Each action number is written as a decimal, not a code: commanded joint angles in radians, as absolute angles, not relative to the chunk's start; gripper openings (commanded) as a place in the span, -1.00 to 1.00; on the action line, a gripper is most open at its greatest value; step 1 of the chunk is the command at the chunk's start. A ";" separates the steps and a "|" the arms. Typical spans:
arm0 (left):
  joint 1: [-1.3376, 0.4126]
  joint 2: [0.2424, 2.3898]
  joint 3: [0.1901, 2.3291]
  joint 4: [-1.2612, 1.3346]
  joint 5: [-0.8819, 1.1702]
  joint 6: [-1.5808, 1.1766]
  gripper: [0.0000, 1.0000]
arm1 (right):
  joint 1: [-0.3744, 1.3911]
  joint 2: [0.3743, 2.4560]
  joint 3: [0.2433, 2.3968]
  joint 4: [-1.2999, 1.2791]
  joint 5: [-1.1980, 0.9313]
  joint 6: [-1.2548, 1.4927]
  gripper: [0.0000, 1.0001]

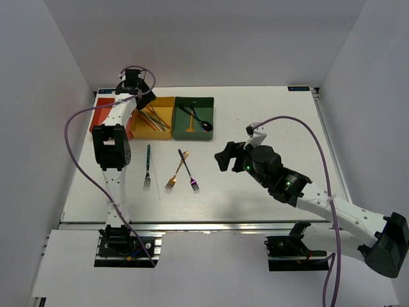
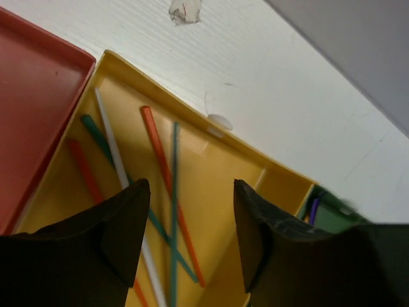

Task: Sort the eating utensils into containers

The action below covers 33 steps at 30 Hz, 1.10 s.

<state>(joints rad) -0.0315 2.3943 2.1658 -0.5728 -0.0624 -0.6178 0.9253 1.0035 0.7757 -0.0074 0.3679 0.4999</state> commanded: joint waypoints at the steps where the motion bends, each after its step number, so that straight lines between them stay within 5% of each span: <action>1: -0.037 2.283 2.184 -0.560 -0.031 -0.627 0.36 | 0.923 1.012 0.793 0.009 0.381 0.468 0.79; 2: -0.037 2.273 2.180 -0.560 -0.012 -0.630 0.47 | 0.923 1.023 0.796 0.011 0.376 0.469 0.79; 3: -0.037 2.241 2.171 -0.554 -0.005 -0.634 0.96 | 0.923 1.026 0.795 0.014 0.367 0.469 0.79; 10: -0.054 1.946 2.057 -0.558 -0.070 -0.640 0.96 | 0.923 1.092 0.833 0.012 0.307 0.466 0.79; 16: -0.257 1.510 1.518 -0.551 -0.410 -0.609 0.96 | 0.925 1.146 0.844 -0.018 0.293 0.492 0.79; 25: -0.488 1.399 1.056 -0.546 -0.563 -0.670 0.51 | 0.925 1.071 0.766 -0.035 0.298 0.500 0.79; 27: -0.488 1.404 1.019 -0.525 -0.563 -0.672 0.14 | 0.925 1.054 0.752 -0.035 0.296 0.505 0.79; 33: -0.482 1.515 1.023 -0.502 -0.540 -0.658 0.13 | 0.925 1.049 0.723 -0.038 0.279 0.505 0.79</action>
